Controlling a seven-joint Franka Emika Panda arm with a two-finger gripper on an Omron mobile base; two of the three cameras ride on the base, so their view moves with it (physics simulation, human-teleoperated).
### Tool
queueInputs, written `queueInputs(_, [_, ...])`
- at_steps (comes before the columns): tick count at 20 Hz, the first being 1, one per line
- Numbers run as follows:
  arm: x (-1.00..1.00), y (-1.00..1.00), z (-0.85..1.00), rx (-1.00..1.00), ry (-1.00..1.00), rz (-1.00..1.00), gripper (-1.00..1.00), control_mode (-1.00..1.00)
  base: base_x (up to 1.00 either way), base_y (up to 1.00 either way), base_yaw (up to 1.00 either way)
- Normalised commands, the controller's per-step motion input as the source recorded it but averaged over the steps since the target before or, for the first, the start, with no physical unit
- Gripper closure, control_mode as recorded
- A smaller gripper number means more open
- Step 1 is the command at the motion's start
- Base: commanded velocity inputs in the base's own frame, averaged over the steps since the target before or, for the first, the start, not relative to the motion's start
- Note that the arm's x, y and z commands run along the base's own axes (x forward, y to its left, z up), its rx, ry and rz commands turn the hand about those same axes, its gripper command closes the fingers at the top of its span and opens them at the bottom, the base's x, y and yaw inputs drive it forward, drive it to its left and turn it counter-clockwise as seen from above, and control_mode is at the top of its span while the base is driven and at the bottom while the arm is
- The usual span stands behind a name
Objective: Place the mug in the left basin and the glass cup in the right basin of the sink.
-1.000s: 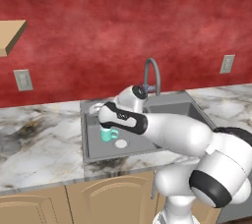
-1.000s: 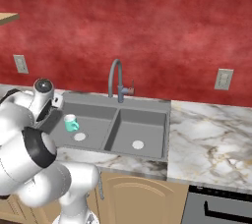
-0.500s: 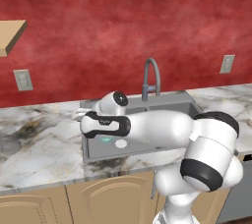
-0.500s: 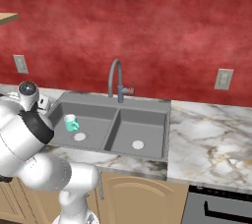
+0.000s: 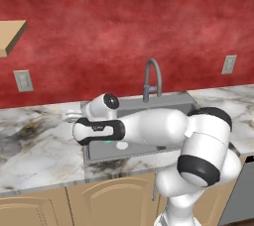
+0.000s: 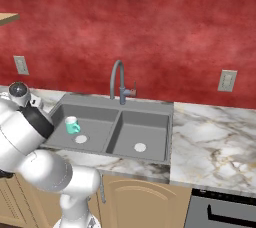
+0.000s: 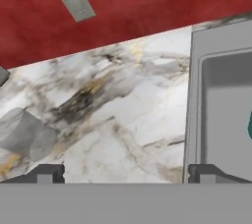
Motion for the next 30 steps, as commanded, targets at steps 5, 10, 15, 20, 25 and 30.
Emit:
queueInputs(5, [0.03,0.26,0.16,0.0,0.0,0.0,-1.0,-1.0,0.0,0.0,0.0])
queueInputs(10, [0.08,0.39,0.01,0.0,0.0,0.0,-1.0,-1.0,0.0,0.0,0.0])
queueInputs(15, [0.03,0.39,0.01,0.0,0.0,0.0,-1.0,-1.0,0.0,0.0,0.0])
queueInputs(20, [0.0,0.32,0.05,0.0,0.0,0.0,-1.0,-1.0,0.0,0.0,0.0])
queueInputs(25, [0.0,0.21,0.11,0.0,0.0,0.0,-1.0,-1.0,0.0,0.0,0.0])
queueInputs(30, [0.0,0.3,0.01,0.0,0.0,0.0,-1.0,-1.0,0.0,0.0,0.0])
